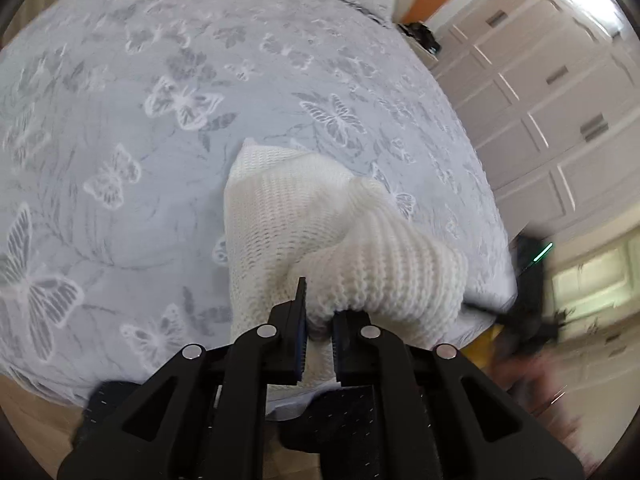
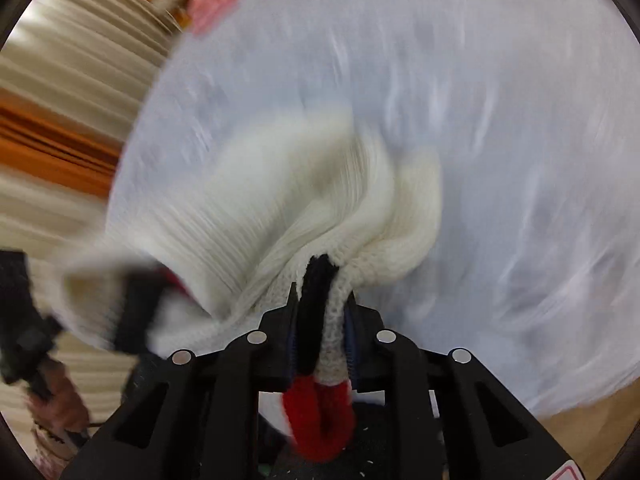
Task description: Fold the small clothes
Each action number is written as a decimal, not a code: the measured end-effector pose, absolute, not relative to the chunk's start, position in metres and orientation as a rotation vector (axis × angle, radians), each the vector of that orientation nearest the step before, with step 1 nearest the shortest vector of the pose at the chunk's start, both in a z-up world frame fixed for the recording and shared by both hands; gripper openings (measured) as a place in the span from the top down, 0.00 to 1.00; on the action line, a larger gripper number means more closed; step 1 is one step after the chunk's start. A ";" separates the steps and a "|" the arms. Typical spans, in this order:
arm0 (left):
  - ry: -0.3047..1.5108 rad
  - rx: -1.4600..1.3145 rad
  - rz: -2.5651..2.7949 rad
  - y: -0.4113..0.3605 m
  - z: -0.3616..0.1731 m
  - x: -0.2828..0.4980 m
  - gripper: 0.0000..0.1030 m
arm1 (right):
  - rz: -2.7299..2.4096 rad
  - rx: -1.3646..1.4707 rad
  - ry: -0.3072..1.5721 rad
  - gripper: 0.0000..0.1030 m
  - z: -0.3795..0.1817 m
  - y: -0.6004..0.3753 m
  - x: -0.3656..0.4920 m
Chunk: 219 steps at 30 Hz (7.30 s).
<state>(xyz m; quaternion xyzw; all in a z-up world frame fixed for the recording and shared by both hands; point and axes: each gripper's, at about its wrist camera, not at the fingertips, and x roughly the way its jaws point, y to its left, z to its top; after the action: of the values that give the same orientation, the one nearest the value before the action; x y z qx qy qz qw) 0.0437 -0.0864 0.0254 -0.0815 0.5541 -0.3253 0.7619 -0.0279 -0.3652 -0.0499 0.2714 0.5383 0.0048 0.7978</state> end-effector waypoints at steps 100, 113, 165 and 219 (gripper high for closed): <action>1.166 -0.378 -0.485 0.015 0.015 0.144 0.09 | 0.123 0.669 0.994 0.48 -0.028 -0.266 0.058; 1.158 -0.163 -0.303 0.053 -0.026 0.081 0.18 | 0.168 0.362 1.144 0.83 -0.044 -0.179 0.036; 0.915 0.126 -0.158 0.014 0.009 -0.060 0.10 | -0.211 0.126 0.879 0.32 -0.011 -0.185 -0.116; 0.845 0.126 -0.093 0.021 0.001 -0.090 0.09 | -0.273 0.088 0.826 0.26 -0.020 -0.160 -0.144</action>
<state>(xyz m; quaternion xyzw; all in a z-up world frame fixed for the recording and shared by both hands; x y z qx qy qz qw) -0.0895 0.0211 0.0011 0.0612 0.4096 -0.0450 0.9091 -0.1442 -0.1598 -0.0200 0.0428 0.4000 -0.1321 0.9059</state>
